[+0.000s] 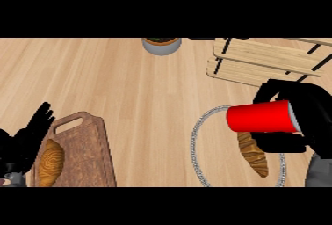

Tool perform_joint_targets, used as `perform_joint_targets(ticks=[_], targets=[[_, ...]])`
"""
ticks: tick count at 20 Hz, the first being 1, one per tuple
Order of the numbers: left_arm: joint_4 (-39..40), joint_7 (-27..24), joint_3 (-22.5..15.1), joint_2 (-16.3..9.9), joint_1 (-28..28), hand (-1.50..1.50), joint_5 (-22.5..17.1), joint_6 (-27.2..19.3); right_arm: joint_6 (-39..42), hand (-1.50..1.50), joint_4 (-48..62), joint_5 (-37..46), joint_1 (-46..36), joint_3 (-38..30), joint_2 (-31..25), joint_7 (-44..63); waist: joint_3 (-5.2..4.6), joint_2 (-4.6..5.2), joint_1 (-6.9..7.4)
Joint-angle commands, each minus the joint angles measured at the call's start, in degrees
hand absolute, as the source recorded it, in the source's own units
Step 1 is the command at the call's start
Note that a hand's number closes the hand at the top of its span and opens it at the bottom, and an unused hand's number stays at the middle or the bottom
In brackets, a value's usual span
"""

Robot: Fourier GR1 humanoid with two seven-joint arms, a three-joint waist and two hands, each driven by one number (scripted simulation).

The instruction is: Pick the can from the placemat and place it in the tiered shelf

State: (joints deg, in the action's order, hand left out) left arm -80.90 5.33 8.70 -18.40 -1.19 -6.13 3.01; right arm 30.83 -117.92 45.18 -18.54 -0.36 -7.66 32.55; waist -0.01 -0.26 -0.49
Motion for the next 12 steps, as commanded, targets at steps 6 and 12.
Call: perform_joint_targets(ticks=[6,12], targets=[[-4.3,-0.3,-0.5,1.4,-4.6,0.00,1.6,-0.8,10.1,1.50,-14.7,-17.1,-10.5,-14.9,-0.4,16.0,0.00,-0.09,0.41],[0.4,-1.9,1.4,0.3,-0.2,0.00,1.7,0.4,8.0,1.50,-10.5,-20.9,-23.3,-17.5,-6.3,24.6,-0.05,0.12,0.46]])
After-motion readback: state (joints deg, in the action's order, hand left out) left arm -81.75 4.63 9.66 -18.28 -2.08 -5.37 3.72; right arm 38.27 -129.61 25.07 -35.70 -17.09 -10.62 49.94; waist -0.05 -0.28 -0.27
